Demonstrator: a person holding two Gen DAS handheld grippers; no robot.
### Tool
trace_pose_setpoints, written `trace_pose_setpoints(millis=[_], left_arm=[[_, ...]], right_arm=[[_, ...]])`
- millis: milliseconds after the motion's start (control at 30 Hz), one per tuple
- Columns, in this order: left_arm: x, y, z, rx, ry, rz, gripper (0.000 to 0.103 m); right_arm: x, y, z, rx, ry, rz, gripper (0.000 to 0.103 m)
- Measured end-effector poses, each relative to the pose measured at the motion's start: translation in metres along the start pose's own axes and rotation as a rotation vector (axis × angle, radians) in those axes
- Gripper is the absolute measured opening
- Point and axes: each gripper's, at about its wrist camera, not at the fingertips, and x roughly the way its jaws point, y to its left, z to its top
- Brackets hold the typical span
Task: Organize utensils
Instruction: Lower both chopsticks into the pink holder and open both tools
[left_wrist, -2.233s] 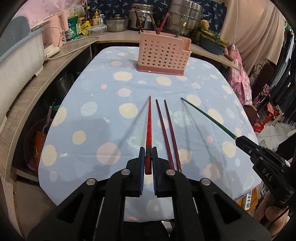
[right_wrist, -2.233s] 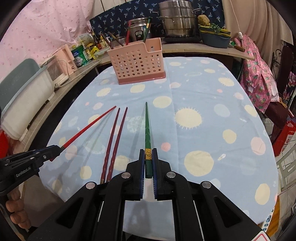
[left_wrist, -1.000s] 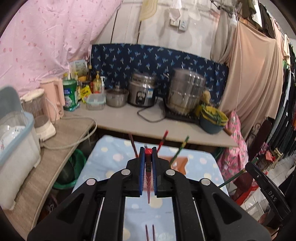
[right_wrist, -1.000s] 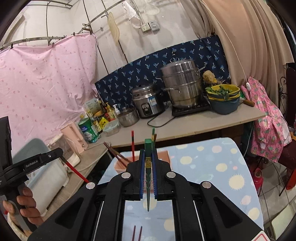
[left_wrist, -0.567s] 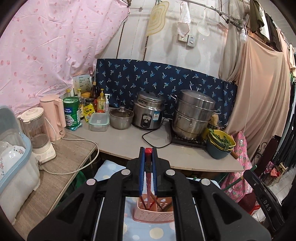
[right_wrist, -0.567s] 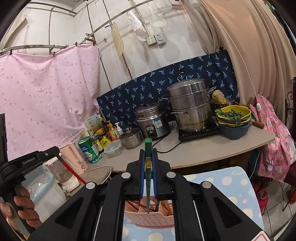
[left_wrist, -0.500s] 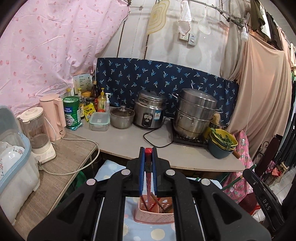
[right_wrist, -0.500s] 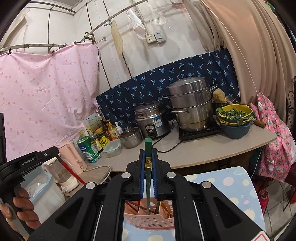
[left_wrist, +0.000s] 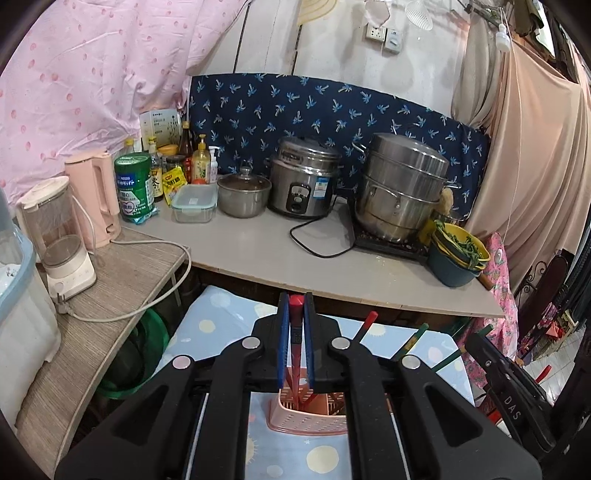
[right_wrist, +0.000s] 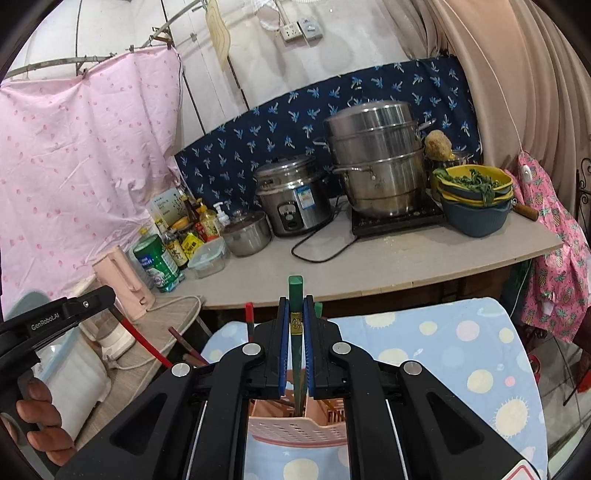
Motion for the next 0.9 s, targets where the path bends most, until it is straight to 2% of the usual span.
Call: trace_pose_setpoints(millis=[100, 167, 233, 300, 533, 900], left_arm=[[0.004, 0.0, -0.004, 0.007, 0.003, 0.013, 0.009], [0.006, -0.001, -0.006, 0.01, 0.009, 0.018, 0.019], [0.005, 0.001, -0.008, 0.003, 0.007, 0.021, 0.04], [0.002, 0.002, -0.01, 0.004, -0.003, 0.029, 0.045], [-0.013, 0.001, -0.017, 0.02, -0.008, 0.04, 0.047], [-0.045, -0.005, -0.036, 0.046, -0.004, 0.038, 0.047]], right_arm=[[0.006, -0.002, -0.004, 0.008, 0.014, -0.002, 0.009], [0.005, -0.003, -0.005, 0.009, 0.012, -0.007, 0.014], [0.004, -0.003, -0.006, 0.016, 0.01, -0.005, 0.019], [0.001, -0.004, -0.007, 0.021, 0.001, -0.005, 0.028], [-0.018, -0.001, -0.011, 0.022, -0.014, -0.004, 0.036], [-0.058, 0.003, -0.028, 0.017, -0.013, -0.008, 0.038]])
